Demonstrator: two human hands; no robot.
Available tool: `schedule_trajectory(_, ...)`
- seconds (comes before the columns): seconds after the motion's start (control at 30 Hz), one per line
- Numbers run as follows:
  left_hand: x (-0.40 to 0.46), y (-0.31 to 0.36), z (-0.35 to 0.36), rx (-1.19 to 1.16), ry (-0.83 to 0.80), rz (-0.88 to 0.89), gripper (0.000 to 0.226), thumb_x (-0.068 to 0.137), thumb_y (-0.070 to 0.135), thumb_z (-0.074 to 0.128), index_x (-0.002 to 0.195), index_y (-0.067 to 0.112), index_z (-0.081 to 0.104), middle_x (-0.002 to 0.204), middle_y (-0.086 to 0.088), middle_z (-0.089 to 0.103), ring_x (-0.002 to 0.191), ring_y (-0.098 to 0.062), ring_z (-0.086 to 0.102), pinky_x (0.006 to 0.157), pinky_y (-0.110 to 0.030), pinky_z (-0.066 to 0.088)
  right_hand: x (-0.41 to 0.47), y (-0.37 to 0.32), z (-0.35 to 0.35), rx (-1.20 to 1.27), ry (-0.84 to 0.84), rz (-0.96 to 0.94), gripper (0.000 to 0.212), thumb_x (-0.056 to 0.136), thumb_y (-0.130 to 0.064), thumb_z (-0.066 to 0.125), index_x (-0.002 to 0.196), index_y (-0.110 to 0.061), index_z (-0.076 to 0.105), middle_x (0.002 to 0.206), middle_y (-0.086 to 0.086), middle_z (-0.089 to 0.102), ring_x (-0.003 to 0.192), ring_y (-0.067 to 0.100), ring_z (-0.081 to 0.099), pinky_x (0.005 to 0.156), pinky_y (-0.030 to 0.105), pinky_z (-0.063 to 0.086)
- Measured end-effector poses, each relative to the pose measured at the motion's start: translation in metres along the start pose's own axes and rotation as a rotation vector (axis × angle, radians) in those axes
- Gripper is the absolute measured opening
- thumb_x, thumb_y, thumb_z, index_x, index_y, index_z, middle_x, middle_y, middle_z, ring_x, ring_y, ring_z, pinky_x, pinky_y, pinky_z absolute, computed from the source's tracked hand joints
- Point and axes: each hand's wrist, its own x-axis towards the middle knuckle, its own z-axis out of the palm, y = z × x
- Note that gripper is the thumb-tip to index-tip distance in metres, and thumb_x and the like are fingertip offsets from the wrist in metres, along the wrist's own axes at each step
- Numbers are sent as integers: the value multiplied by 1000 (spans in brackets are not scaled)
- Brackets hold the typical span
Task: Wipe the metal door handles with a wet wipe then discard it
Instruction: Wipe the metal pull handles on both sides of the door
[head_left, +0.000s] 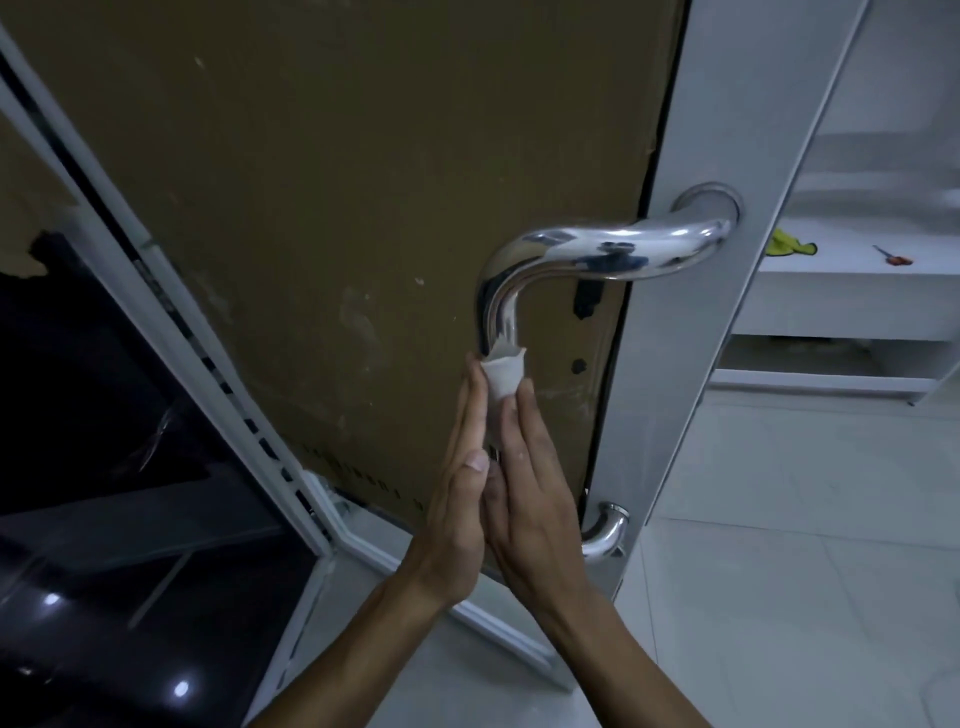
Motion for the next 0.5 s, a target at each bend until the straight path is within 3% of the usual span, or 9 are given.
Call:
schedule_trajectory(0.07,8,12,-2,1,14,51,56,102,10,16,153,22,-1,163,6,0,150,-10,2,123,-45,9,14,-5,-3,-25,50,-41,63,92,0,55,148,0,25,156,8,23,147,22,26,117,34,29)
schedule_trajectory(0.17,22,29,-8,-34,35,109,51,101,28,16,151,28,4,163,6,2,149,-7,3,122,-36,10,33,-12,-10,-9,165,-38,54,94,-5,57,143,-4,36,149,10,37,140,15,35,114,27,32)
schedule_trajectory(0.27,27,33,-15,-137,95,114,56,95,37,22,149,23,21,161,4,19,148,-9,17,121,-39,20,48,-22,-19,119,269,71,37,92,-15,62,127,-8,53,127,11,53,121,14,51,99,26,46)
schedule_trajectory(0.37,20,27,-16,-96,101,154,53,98,36,22,147,18,31,160,3,24,147,-10,22,119,-36,25,59,-31,-23,186,288,159,33,89,-18,66,120,-12,57,117,8,55,109,12,55,90,20,48)
schedule_trajectory(0.5,10,19,-20,-53,76,168,63,98,58,21,147,20,33,159,6,25,147,-12,22,118,-30,23,72,-40,-23,161,382,137,30,91,-15,64,119,-4,63,116,11,63,109,11,59,93,19,48)
